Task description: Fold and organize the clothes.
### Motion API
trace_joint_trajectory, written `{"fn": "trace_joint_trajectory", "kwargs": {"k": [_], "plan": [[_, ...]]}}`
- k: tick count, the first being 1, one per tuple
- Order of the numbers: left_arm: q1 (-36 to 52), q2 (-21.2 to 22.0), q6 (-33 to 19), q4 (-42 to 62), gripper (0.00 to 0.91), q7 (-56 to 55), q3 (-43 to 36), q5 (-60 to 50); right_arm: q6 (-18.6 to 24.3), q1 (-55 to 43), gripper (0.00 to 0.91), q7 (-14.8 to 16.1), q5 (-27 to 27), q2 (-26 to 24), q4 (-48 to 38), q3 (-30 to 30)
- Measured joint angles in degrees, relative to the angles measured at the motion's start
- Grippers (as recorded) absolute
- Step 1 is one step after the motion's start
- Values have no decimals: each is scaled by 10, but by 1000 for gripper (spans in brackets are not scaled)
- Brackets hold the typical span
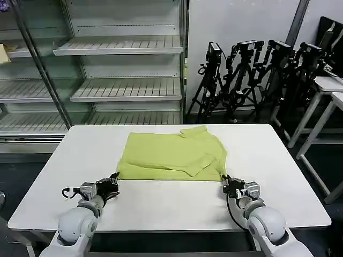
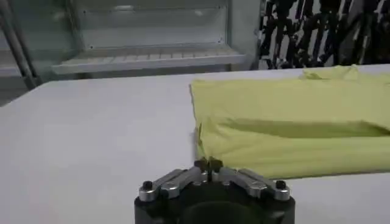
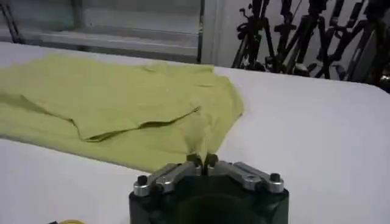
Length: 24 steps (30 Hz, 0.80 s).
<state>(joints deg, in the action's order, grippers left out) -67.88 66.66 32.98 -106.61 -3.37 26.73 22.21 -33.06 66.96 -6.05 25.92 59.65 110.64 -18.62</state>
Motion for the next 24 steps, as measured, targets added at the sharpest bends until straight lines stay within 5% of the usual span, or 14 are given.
{"fn": "trace_joint_trajectory", "kwargs": {"k": [24], "plan": [[-221,3,1,-188,10,19,99,-21,24,238,0,12,-82,12,182,-97]]}}
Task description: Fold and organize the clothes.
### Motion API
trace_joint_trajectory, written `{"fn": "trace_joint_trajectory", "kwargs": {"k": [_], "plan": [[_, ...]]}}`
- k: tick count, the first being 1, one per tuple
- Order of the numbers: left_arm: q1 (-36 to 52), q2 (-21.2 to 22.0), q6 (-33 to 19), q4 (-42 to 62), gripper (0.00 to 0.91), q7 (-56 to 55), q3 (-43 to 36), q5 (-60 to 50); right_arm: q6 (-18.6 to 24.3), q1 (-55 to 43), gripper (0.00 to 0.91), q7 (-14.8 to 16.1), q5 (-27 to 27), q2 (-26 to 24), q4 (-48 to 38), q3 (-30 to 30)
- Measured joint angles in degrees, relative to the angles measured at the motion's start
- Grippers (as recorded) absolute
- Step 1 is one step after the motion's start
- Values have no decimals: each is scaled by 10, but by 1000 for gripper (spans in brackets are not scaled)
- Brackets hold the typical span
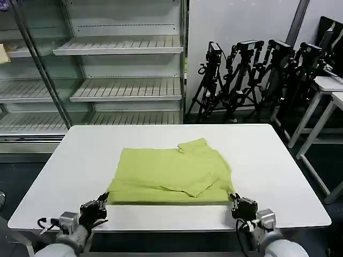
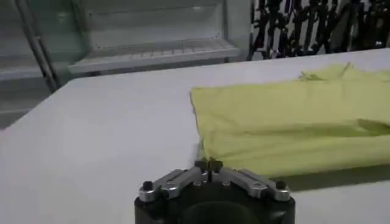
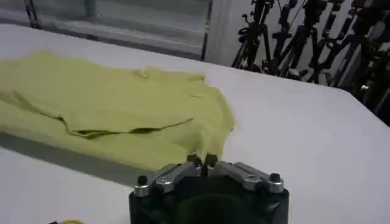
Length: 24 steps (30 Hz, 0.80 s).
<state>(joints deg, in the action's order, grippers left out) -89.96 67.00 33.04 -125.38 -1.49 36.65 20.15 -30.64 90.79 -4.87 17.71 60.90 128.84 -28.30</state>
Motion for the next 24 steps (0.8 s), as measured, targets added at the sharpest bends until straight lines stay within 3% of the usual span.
{"fn": "trace_joint_trajectory", "kwargs": {"k": [3,4,5,6,7,24], "plan": [[-17,0,0,-14,10,1,8,-2,8,31,0,2,-12,4,15,-9],[-22,1,0,-18,20,2,9,-3,9,41,111,3,-16,6,20,-12],[-28,2,0,-22,373,3,10,-5,10,49,907,5,-20,7,23,-14],[-33,4,0,-26,867,4,10,-7,12,57,907,5,-24,9,26,-16],[-38,6,0,-29,907,5,10,-10,13,64,907,7,-27,9,28,-19],[-67,8,-7,-83,907,11,24,-51,17,95,907,30,-19,-6,78,-67]]}}
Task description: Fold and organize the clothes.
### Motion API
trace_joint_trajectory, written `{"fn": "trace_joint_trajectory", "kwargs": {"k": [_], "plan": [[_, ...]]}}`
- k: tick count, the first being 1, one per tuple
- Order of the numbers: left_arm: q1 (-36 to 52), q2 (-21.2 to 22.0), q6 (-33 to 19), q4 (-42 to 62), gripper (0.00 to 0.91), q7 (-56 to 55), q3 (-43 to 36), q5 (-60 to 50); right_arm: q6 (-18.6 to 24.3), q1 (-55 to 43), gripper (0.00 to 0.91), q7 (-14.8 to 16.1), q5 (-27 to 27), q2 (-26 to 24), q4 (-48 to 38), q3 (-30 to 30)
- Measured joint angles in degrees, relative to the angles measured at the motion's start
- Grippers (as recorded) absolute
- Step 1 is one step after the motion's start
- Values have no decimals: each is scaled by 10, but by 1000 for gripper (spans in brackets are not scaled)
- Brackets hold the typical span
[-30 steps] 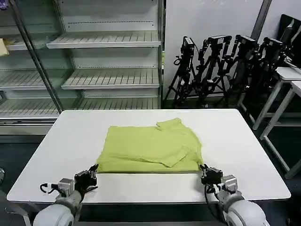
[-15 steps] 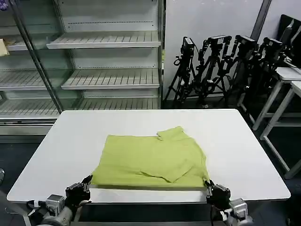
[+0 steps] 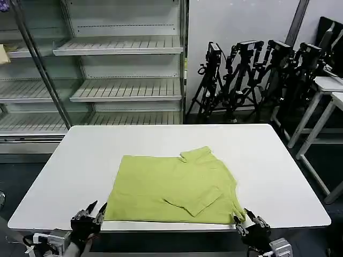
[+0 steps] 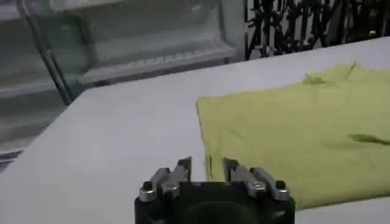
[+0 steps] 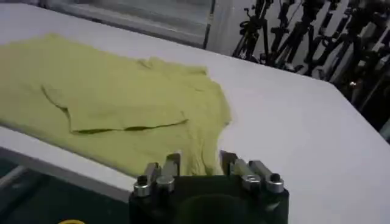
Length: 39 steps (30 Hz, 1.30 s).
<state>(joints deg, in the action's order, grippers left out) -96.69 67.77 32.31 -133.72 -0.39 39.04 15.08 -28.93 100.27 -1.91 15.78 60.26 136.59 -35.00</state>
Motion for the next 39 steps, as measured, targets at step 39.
{"fn": "trace_joint_trajectory", "kwargs": {"k": [39], "plan": [[430,-58,5,368,907,42,-177,77,-40,-608,907,-141,94,123,-471,282]]}}
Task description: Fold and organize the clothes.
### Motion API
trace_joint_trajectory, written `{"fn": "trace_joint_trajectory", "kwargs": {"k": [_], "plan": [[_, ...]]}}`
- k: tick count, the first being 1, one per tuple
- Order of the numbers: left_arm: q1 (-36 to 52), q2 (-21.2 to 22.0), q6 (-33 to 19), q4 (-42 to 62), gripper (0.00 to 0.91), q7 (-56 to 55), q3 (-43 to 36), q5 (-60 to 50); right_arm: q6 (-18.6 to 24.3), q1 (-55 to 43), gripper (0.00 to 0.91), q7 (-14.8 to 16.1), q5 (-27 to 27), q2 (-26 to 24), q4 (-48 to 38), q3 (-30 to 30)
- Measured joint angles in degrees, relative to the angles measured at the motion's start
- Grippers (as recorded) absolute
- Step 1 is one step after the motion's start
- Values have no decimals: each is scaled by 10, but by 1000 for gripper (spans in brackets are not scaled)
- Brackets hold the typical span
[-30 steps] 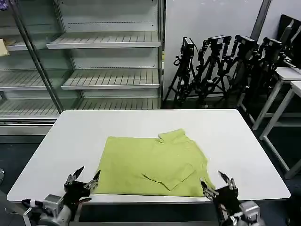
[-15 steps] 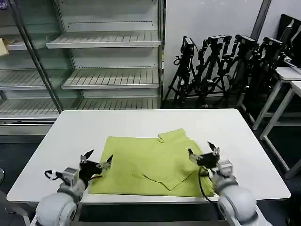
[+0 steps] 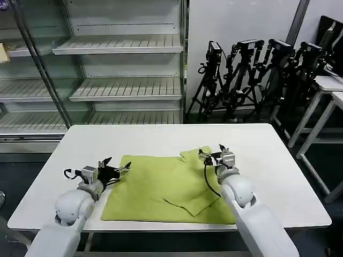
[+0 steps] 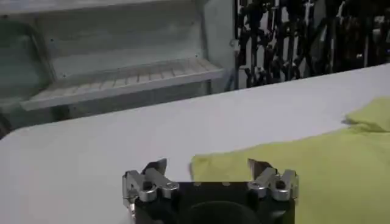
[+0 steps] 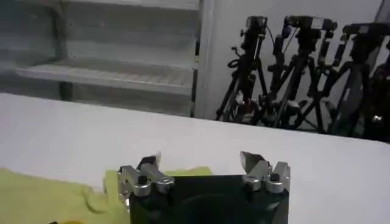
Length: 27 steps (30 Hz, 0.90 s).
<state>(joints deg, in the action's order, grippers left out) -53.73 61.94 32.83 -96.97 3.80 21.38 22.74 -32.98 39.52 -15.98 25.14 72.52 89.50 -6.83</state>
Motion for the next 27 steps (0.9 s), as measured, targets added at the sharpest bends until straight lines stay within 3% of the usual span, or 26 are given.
{"fn": "trace_joint_trajectory", "kwargs": {"k": [18,19,20,21,22,23,24,27], "plan": [[75,10,1,99,907,11,-26,14,-1,-65,907,-11,44,23,-124,19],[76,10,1,101,836,11,-27,14,-1,-67,907,-11,46,24,-127,19],[77,11,1,103,262,11,-27,14,-1,-68,907,-11,48,25,-130,19],[78,11,1,105,81,12,-27,14,-1,-70,665,-11,51,26,-133,19],[78,11,2,107,10,12,-28,14,-1,-72,252,-10,53,27,-136,19],[78,11,2,109,10,12,-28,15,-1,-73,40,-10,55,27,-139,18],[78,11,2,110,10,13,-28,15,0,-73,0,-8,58,28,-140,18],[78,12,1,113,10,16,-29,17,0,-75,0,-6,64,28,-144,18]]}}
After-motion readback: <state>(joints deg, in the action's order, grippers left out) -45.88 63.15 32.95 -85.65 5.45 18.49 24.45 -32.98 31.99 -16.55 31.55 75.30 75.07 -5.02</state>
